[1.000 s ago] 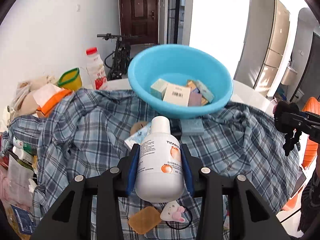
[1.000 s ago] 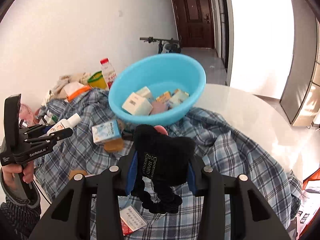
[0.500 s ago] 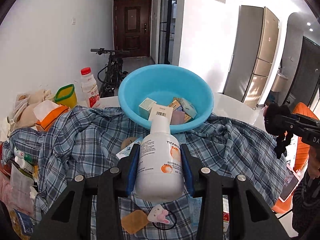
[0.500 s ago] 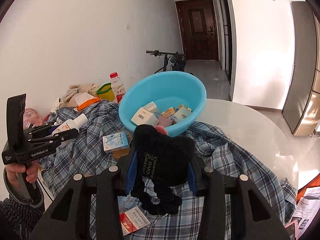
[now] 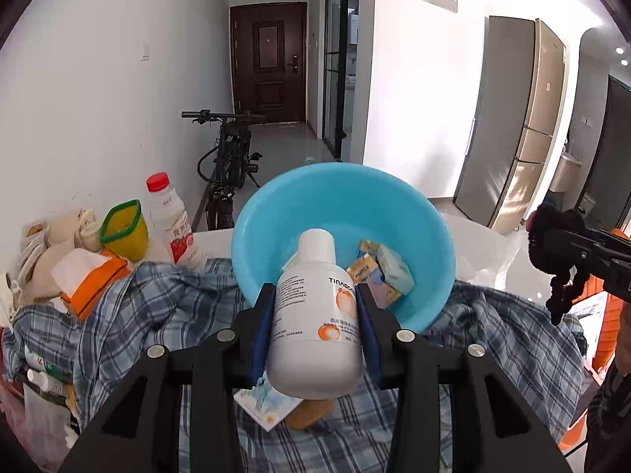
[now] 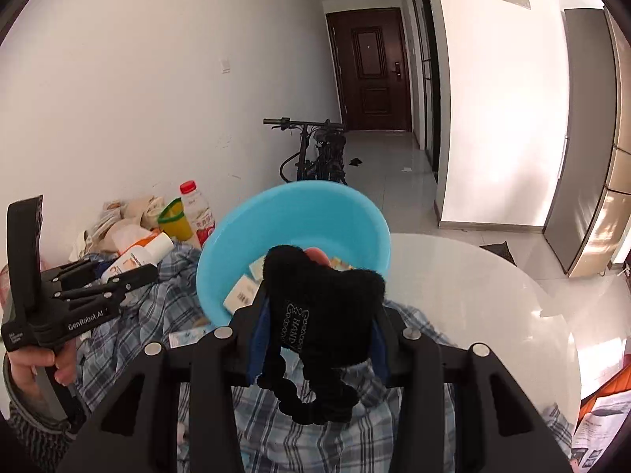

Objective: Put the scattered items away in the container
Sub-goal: 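Carry the bottle and glove over the blue basin with both tools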

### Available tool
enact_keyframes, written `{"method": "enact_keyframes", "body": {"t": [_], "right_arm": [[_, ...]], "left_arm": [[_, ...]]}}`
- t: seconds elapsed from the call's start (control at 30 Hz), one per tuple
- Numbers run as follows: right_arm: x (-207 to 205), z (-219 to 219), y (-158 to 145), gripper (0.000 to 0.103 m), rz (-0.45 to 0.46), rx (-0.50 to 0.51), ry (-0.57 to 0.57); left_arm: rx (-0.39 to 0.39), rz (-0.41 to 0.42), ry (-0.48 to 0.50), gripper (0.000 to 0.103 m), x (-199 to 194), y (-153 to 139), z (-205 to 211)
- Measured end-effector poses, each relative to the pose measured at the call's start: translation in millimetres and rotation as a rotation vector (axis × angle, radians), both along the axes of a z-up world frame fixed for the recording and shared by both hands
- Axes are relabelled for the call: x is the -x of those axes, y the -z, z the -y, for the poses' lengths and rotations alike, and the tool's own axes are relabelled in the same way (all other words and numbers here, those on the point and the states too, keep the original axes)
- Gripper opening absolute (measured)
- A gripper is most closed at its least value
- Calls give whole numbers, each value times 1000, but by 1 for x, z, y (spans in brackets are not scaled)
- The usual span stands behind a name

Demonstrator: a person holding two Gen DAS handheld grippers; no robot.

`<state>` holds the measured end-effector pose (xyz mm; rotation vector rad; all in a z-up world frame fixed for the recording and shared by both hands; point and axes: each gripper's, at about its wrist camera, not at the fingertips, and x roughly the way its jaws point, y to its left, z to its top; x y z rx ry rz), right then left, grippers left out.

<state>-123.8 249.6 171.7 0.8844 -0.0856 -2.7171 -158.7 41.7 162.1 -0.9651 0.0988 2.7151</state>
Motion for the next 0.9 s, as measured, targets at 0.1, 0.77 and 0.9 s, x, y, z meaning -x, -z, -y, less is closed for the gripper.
{"method": "enact_keyframes", "body": {"t": [0.1, 0.77, 0.9], "right_arm": [[41, 9, -10, 41, -7, 6, 5], [163, 28, -5, 41, 51, -14, 77], [162, 30, -8, 41, 44, -18, 76]], "left_arm": [[-16, 8, 2, 42, 34, -8, -12], [-3, 1, -81, 42, 178, -12, -41], [-24, 18, -68, 42, 178, -11, -44]]}}
